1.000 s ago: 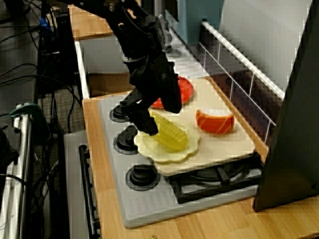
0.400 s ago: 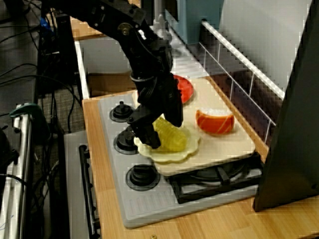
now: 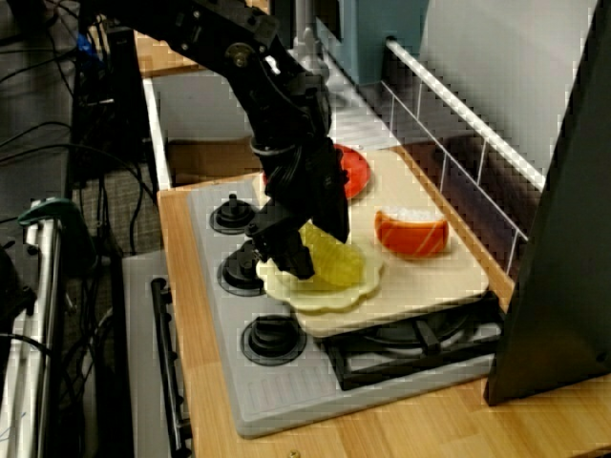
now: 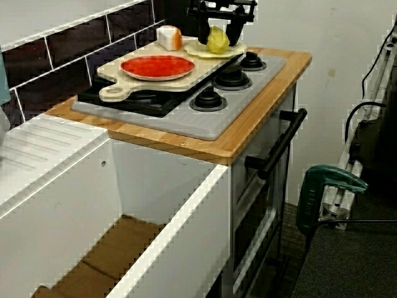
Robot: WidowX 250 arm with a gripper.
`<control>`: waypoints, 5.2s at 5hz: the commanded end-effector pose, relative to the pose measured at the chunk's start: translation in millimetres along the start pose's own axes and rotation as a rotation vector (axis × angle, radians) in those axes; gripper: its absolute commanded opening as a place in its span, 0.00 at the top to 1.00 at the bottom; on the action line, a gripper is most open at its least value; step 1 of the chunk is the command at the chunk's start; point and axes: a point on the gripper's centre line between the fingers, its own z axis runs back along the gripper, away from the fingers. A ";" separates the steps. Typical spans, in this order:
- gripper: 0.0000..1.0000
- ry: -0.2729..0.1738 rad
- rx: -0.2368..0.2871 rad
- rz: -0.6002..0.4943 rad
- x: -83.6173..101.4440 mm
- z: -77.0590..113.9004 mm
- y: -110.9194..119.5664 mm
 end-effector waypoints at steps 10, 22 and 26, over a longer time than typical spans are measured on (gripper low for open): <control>1.00 -0.054 0.057 0.539 -75.8 37.1 64.7; 0.00 -0.092 0.034 0.431 -39.2 48.6 80.5; 0.00 -0.121 0.078 0.327 5.6 52.4 58.1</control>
